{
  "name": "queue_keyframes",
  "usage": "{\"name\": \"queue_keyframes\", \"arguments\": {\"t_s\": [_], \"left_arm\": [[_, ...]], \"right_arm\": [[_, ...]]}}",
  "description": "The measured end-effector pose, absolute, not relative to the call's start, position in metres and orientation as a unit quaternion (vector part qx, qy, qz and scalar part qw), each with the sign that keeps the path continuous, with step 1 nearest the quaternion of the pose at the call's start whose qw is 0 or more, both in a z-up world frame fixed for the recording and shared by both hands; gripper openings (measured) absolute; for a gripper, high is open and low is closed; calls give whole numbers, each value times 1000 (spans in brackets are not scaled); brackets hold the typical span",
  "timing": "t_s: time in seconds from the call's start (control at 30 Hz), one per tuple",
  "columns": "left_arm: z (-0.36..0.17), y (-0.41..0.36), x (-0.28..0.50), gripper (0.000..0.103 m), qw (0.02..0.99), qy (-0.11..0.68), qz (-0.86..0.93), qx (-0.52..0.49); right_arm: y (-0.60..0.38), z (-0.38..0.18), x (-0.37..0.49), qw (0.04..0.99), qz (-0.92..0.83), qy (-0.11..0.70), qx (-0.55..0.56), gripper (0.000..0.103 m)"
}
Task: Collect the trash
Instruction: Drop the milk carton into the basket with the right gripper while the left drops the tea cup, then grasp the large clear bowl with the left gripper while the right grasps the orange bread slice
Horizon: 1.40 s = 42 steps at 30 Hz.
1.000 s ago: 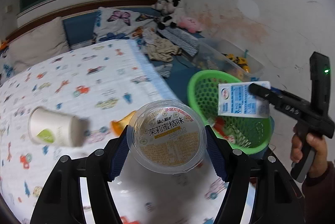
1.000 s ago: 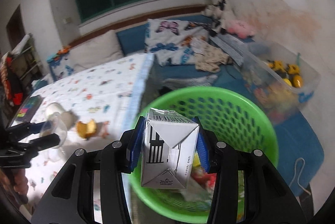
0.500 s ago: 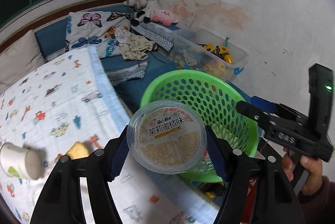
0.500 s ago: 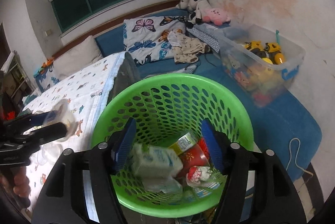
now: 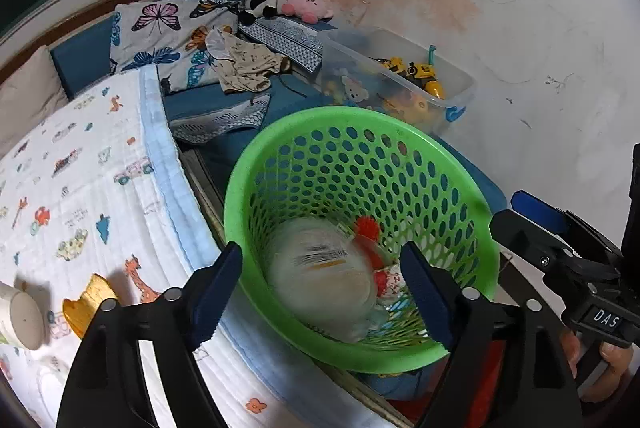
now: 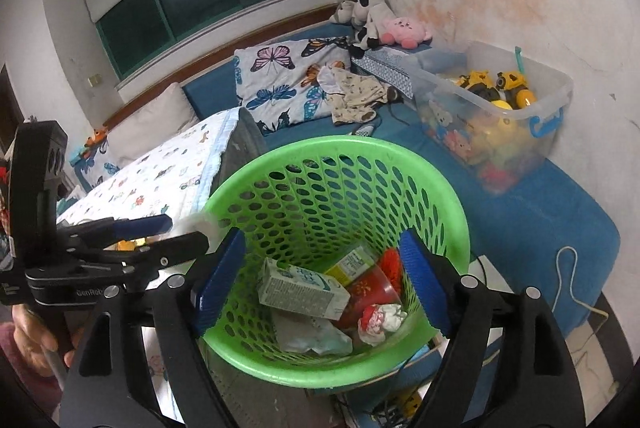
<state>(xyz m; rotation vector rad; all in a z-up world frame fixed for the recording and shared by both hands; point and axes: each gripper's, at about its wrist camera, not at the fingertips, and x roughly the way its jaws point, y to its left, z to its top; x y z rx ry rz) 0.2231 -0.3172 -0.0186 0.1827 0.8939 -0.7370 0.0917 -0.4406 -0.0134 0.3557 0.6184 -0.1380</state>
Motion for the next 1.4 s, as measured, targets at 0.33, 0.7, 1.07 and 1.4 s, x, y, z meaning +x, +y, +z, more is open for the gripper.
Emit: {"name": "queue_keyframes", "arguments": {"t_s": [0.33,0.7,1.07,1.4], "left_arm": [[-13,-274,212,81,848,410,-326,74],[-13,-181,202,87,880,403,-248,46],[-28,-99,201,95,892,414,-175,41],[-56,-68,203,96,873,450,-176,66]], "right_arm": [[-425,-8,90,936,-51,300,175,82],[-383,-14,104,934,-6,319,160,84],[-337,-15,122,933,46,334,128,87],[-304,-21,139,927,81,349,108,88]]}}
